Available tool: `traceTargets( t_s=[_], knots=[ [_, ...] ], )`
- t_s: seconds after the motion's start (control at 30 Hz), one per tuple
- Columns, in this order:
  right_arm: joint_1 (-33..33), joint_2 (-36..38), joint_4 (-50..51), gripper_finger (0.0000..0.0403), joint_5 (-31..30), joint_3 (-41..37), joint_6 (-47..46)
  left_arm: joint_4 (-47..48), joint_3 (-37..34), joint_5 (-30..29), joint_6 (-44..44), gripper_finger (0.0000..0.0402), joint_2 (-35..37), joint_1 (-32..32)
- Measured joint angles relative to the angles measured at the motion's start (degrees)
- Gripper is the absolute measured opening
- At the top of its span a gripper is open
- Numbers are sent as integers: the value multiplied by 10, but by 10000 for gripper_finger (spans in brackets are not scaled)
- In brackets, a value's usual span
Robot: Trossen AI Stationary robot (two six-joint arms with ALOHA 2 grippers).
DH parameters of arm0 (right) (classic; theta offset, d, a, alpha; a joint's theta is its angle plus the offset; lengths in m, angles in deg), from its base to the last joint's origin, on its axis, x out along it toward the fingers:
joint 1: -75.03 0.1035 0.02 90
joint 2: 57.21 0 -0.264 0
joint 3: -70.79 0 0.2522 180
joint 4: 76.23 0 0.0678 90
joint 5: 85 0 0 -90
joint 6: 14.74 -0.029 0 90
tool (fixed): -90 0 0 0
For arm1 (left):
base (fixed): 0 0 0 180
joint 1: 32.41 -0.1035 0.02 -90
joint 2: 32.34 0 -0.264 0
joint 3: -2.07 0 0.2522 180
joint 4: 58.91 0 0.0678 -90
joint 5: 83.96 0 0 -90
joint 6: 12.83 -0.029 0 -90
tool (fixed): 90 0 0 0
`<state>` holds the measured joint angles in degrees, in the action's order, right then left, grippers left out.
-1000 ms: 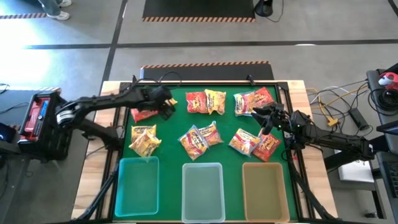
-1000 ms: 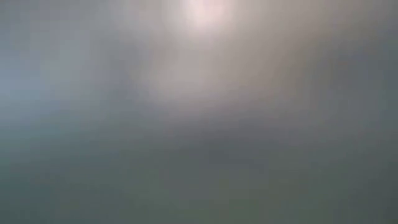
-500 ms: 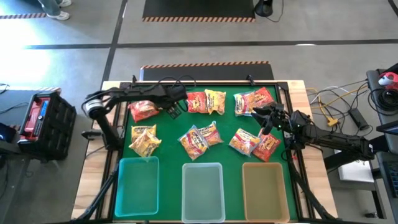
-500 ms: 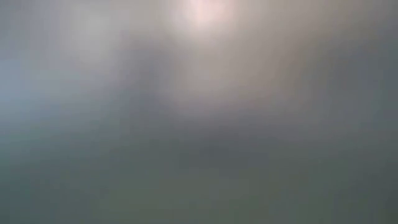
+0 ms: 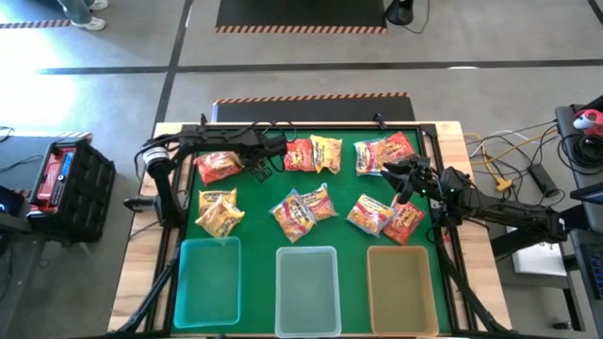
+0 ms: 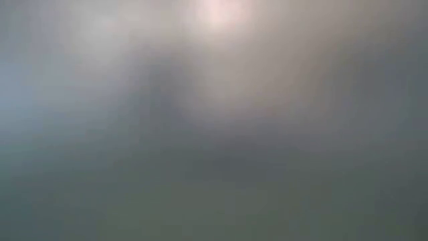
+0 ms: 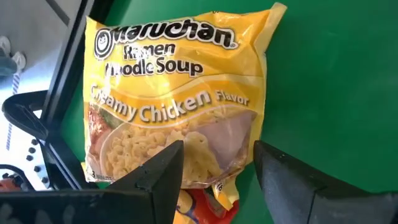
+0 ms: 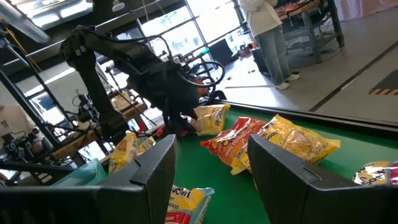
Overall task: Sort Maruchan noodles
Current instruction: Put the yellow noodle pack into the transparent bin
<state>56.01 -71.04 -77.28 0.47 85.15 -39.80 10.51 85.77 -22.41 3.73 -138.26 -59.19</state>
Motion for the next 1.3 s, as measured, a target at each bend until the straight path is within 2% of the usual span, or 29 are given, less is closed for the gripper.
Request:
traceTargets(
  t_s=[0.2, 0.33, 0.53, 0.63, 0.7, 0.9, 1.07, 1.3],
  knots=[
    [0, 0, 0, 187, 0, 0, 0, -6, 0, -1, 0, 177, -27, -10],
    [0, 0, 0, 187, 0, 0, 0, -3, 6, -10, 5, 156, -55, -10],
    [0, 0, 0, 187, 0, 0, 0, 3, 14, -23, 8, 76, -70, -10],
    [0, 0, 0, 187, 0, 0, 0, 2, 18, -10, 11, 24, -65, -10],
    [0, 0, 0, 187, 0, 0, 0, 7, 25, -1, 16, 7, -64, -10],
    [0, 0, 0, 187, 0, 0, 0, 27, 54, 10, 18, 1, -60, -10],
    [0, 0, 0, 187, 0, 0, 0, 46, 84, 60, 18, 0, -43, -5],
    [0, 0, 0, 187, 0, 0, 0, 50, 101, 123, 18, 0, 18, 10]
  ],
)
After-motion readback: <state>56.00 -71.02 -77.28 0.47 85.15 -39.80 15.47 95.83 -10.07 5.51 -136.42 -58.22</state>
